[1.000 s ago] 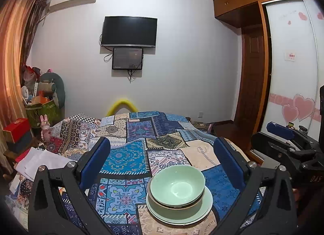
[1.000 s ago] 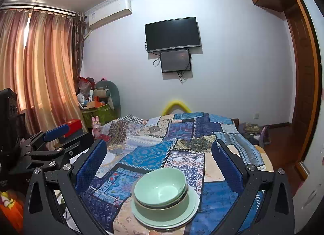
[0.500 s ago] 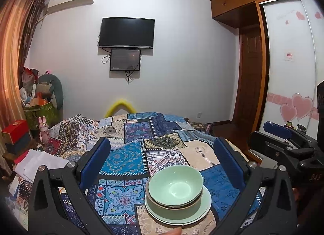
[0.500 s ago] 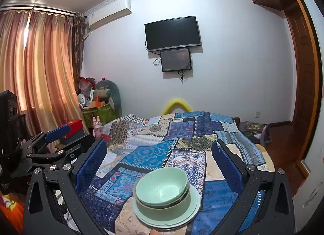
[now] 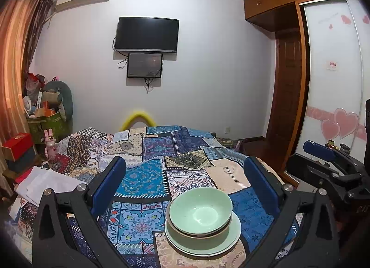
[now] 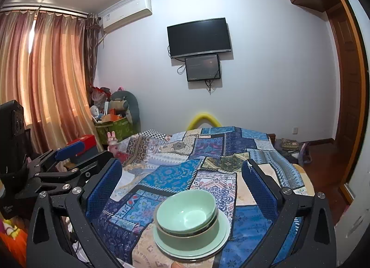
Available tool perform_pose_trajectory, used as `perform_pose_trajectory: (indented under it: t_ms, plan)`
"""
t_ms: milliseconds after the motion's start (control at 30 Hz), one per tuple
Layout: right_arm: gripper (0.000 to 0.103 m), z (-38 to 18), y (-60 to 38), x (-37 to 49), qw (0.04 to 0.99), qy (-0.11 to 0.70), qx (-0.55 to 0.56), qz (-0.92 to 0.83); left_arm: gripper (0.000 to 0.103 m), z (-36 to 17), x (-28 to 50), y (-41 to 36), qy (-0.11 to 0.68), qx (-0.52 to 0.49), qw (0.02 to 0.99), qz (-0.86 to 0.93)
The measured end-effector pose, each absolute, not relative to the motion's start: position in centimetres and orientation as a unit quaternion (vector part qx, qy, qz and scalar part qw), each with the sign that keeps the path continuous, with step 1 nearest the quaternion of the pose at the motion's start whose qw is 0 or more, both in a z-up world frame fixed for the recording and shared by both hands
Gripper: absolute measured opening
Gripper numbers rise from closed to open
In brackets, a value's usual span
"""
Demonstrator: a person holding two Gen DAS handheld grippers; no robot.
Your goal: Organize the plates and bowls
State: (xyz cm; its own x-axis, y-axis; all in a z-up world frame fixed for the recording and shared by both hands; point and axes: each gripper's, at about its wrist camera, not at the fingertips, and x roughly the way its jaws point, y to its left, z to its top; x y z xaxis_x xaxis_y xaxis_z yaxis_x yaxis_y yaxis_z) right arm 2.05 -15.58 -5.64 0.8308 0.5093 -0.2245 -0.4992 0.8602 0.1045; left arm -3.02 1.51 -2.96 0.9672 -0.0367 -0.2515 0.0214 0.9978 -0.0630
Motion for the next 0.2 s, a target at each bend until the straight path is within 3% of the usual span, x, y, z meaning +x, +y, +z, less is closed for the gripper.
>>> perform_pose_trajectory:
  t_ms: [200]
  plan:
    - [0.103,-5.68,-15.59,2.23,0.955,0.128,0.023,0.267,0.103,-2.95,-2.79,1.72,0.13,-0.036,0.991,-0.014]
